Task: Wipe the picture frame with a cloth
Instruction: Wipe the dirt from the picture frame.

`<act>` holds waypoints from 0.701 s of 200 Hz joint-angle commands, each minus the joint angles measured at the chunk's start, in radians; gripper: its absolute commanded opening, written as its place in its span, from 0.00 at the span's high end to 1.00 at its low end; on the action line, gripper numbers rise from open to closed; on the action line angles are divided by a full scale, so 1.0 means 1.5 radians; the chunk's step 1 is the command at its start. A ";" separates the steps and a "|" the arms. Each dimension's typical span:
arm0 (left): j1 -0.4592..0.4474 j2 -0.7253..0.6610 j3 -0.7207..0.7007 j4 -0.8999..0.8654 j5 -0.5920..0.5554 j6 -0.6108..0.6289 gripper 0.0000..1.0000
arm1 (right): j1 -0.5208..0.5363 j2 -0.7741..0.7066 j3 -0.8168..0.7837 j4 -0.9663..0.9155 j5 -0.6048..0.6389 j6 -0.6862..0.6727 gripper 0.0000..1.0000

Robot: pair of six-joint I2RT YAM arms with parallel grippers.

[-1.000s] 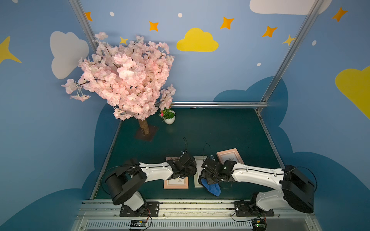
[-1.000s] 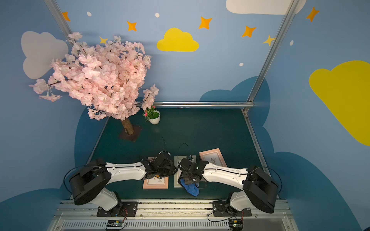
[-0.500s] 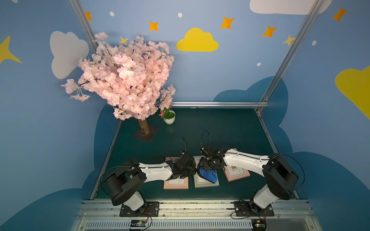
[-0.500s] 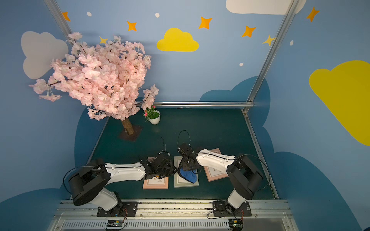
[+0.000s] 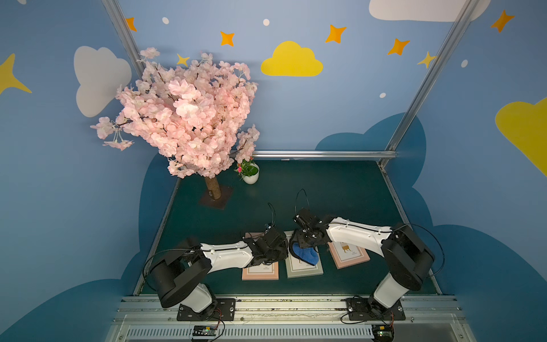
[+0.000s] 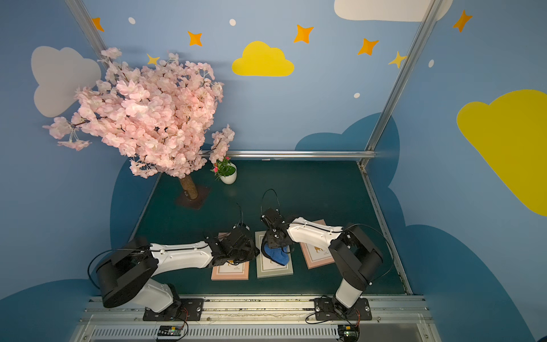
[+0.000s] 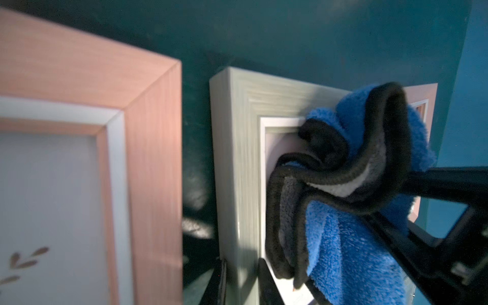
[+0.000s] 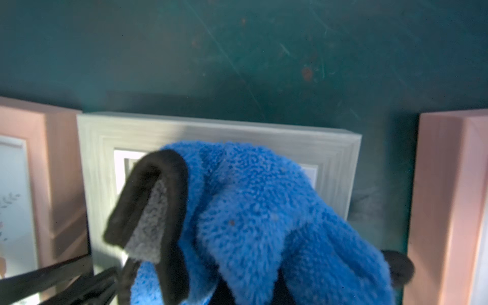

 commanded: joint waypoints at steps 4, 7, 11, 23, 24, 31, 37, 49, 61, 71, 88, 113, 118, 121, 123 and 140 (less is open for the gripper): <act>0.001 0.033 -0.039 -0.166 -0.024 0.014 0.97 | 0.047 -0.009 -0.070 -0.064 -0.017 0.044 1.00; 0.001 0.032 -0.038 -0.167 -0.024 0.014 0.97 | 0.052 -0.013 -0.074 -0.066 -0.017 0.050 1.00; 0.002 0.032 -0.037 -0.168 -0.024 0.014 0.97 | 0.061 -0.017 -0.081 -0.068 -0.018 0.056 1.00; 0.001 0.032 -0.036 -0.169 -0.025 0.015 0.97 | 0.087 -0.031 -0.098 -0.079 -0.014 0.080 1.00; 0.001 0.032 -0.035 -0.170 -0.025 0.015 0.97 | 0.089 -0.032 -0.099 -0.081 -0.015 0.082 1.00; 0.000 0.032 -0.035 -0.169 -0.024 0.015 0.97 | 0.103 -0.041 -0.106 -0.089 -0.014 0.095 1.00; 0.000 0.033 -0.034 -0.169 -0.023 0.015 0.97 | 0.113 -0.048 -0.111 -0.098 -0.010 0.105 1.00; 0.000 0.033 -0.033 -0.169 -0.021 0.016 0.97 | 0.133 -0.064 -0.118 -0.119 -0.001 0.124 1.00; 0.000 0.032 -0.032 -0.168 -0.020 0.016 0.97 | 0.147 -0.080 -0.123 -0.135 0.004 0.142 1.00; 0.000 0.031 -0.031 -0.166 -0.019 0.016 0.97 | 0.156 -0.095 -0.127 -0.143 0.005 0.153 1.00; 0.000 0.030 -0.030 -0.161 -0.013 0.017 0.97 | 0.166 -0.122 -0.135 -0.150 0.005 0.171 1.00; 0.000 0.022 -0.030 -0.141 0.002 0.016 0.97 | 0.171 -0.162 -0.148 -0.150 0.008 0.186 1.00; 0.001 0.019 -0.031 -0.136 0.004 0.016 0.97 | 0.171 -0.168 -0.150 -0.149 0.011 0.186 1.00; 0.000 0.019 -0.031 -0.133 0.005 0.016 0.97 | 0.170 -0.172 -0.151 -0.149 0.014 0.186 1.00; 0.000 0.018 -0.031 -0.132 0.006 0.016 0.97 | 0.169 -0.175 -0.152 -0.150 0.015 0.186 1.00; 0.000 0.008 -0.029 -0.125 0.009 0.016 0.97 | 0.163 -0.186 -0.151 -0.148 0.023 0.179 1.00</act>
